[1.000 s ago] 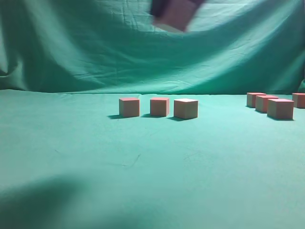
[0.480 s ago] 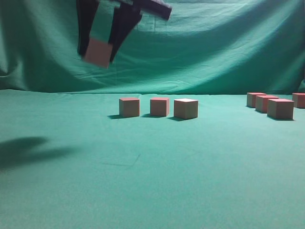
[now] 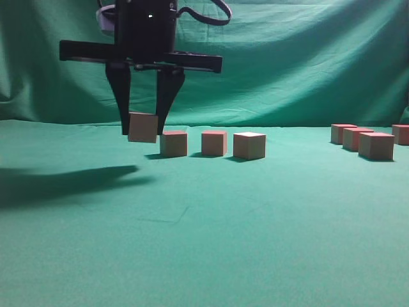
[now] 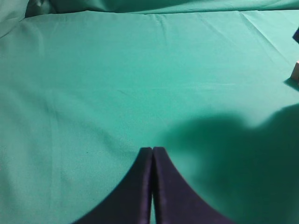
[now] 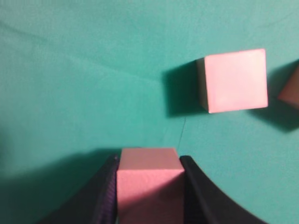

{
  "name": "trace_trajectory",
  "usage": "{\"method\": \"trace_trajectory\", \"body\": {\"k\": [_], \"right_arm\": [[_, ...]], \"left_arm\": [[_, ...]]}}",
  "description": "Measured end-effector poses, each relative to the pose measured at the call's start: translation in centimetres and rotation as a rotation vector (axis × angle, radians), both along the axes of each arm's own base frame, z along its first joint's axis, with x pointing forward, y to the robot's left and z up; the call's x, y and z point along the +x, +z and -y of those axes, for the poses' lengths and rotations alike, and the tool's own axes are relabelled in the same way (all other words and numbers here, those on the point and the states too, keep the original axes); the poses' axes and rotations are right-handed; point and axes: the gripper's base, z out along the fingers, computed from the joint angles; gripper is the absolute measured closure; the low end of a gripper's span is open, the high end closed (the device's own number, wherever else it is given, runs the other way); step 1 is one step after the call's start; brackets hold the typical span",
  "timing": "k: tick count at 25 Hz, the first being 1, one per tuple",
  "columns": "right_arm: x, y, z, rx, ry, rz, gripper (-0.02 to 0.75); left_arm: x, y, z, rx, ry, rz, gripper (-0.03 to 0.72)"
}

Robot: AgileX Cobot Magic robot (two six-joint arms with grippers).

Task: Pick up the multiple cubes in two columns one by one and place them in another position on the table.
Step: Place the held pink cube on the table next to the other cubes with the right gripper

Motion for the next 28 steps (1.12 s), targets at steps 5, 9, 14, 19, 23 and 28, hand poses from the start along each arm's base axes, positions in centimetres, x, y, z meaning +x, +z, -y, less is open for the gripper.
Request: {"method": "trace_trajectory", "body": {"k": [5,9,14,19,23,28], "right_arm": [[0.2,-0.1,-0.2,0.045,-0.197,-0.015,0.473],[0.4,0.1,-0.1,0.032,-0.224,0.034,0.473],[0.2,-0.9,-0.6,-0.060,-0.174,0.120,0.473],[-0.3,-1.1,-1.2,-0.062,-0.165,0.120,0.473],[-0.3,-1.1,-1.2,-0.059,-0.185,0.120,0.473],[-0.3,-1.8,-1.3,-0.065,-0.206,0.113,0.473]], "left_arm": [[0.0,0.0,0.0,0.000,0.000,0.000,0.688],[0.0,0.0,0.0,0.000,0.000,0.000,0.688],[0.0,0.0,0.0,0.000,0.000,0.000,0.688],[0.0,0.0,0.0,0.000,0.000,0.000,0.688],[0.0,0.0,0.0,0.000,0.000,0.000,0.688],[0.0,0.0,0.0,0.000,0.000,0.000,0.688]]}}
